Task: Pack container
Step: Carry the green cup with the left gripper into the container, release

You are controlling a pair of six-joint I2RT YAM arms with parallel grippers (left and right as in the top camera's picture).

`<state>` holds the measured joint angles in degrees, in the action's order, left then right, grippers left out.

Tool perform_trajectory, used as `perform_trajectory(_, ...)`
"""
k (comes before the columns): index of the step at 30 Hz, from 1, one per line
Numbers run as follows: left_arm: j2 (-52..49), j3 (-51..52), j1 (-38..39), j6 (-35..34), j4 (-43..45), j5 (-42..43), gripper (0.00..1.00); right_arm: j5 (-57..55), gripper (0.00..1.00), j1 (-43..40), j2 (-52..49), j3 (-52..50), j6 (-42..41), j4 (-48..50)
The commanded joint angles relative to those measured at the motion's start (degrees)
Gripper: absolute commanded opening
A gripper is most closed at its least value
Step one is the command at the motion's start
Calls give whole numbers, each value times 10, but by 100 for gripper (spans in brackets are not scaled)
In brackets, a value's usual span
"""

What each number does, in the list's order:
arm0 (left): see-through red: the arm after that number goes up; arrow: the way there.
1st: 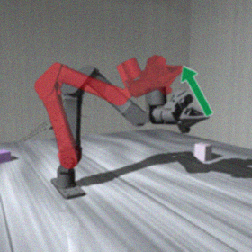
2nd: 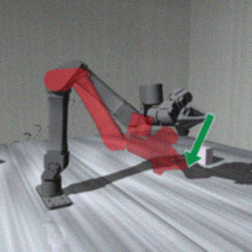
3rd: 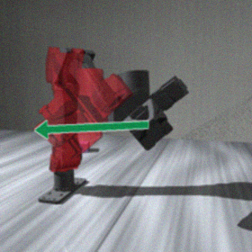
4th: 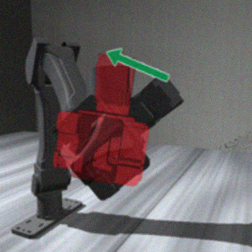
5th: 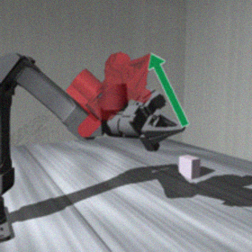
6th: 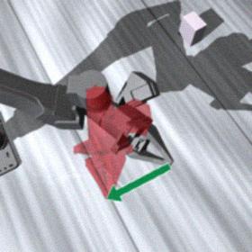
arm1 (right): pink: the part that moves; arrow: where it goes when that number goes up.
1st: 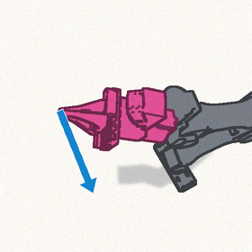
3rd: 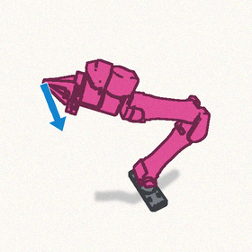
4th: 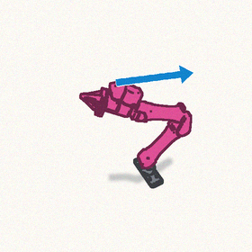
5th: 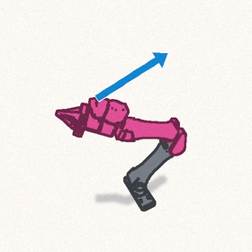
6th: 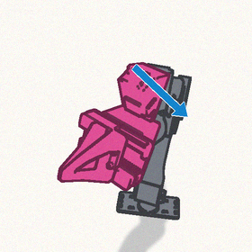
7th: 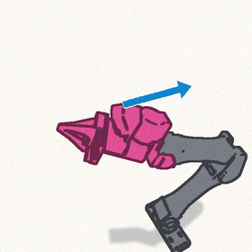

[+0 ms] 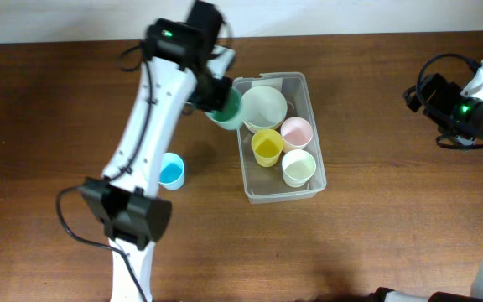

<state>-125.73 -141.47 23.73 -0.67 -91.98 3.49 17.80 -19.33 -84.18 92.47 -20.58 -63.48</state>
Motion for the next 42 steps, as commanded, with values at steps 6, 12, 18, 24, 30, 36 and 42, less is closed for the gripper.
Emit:
perform_trajectory(6, 9, -1, 100, 5, -5, -43, 1, -5, 99, -2, 1, 4, 1, 0)
perform_trajectory(12, 9, 12, 122, 5, -17, -44, 1, -5, 99, -2, 1, 4, 1, 0)
perform_trajectory(18, 9, 98, 123, 5, 16, -70, 1, -5, 99, -2, 1, 4, 1, 0)
perform_trajectory(24, 9, 189, 124, 5, 73, -58, 1, -5, 99, -2, 1, 4, 1, 0)
perform_trajectory(30, 9, 219, 124, 5, 87, -43, 1, -5, 99, -2, 1, 4, 1, 0)
perform_trajectory(36, 9, 223, 126, 5, 88, -16, 1, -5, 99, -2, 1, 4, 1, 0)
perform_trajectory(42, 10, 223, 151, 5, 78, -9, 1, -5, 99, -2, 1, 4, 1, 0)
